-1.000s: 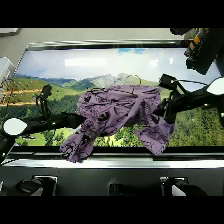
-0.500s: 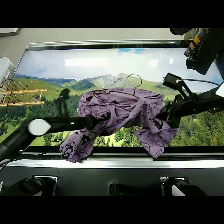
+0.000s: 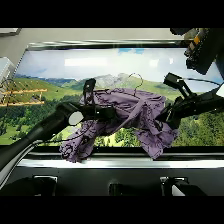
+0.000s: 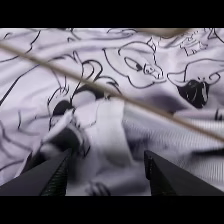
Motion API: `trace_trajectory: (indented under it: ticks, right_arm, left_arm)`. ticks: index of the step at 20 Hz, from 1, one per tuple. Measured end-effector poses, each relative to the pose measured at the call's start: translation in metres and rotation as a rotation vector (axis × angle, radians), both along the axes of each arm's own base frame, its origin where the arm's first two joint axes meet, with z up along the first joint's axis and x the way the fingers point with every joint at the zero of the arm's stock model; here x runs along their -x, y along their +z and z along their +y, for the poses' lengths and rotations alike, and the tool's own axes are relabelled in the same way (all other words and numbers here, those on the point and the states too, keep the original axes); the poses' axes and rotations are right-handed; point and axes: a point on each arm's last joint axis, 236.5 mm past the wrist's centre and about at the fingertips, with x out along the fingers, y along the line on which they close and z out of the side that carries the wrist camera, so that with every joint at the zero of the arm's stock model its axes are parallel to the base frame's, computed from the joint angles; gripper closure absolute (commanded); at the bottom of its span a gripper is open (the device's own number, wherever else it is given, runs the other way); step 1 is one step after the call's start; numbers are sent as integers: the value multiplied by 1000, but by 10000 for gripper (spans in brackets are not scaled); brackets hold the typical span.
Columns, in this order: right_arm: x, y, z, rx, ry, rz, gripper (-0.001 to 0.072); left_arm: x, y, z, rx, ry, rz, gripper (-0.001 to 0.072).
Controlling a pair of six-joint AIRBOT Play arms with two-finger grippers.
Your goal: Fold the clothes and pants, and hang the long-sleeved shirts on hangers.
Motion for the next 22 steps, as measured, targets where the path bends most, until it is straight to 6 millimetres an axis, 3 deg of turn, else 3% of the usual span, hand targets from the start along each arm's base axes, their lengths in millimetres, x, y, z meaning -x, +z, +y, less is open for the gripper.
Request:
trace_trajectory:
  ticks: [3,6,7,8,13,22]
  right_arm:
    - [0,0,0,-1,-4,3,673]
    - [0,0,0,-1,-6,5,673]
    - [0,0,0,-1,-6,5,673]
    - [0,0,0,-1,-7,5,673]
    - [2,3,0,-6,-42,19,673]
    - [21,15,-6,17,-133,71,673]
  left_arm:
    - [-6,-12,-7,-13,2,6,209]
    - [-12,-22,-11,-20,7,7,373]
    - [-15,-25,-13,-17,10,2,595]
    - [-16,-26,-14,-15,12,1,683]
    - [-29,-29,-7,-11,39,-9,685]
    - [-79,-22,48,-14,165,-25,685]
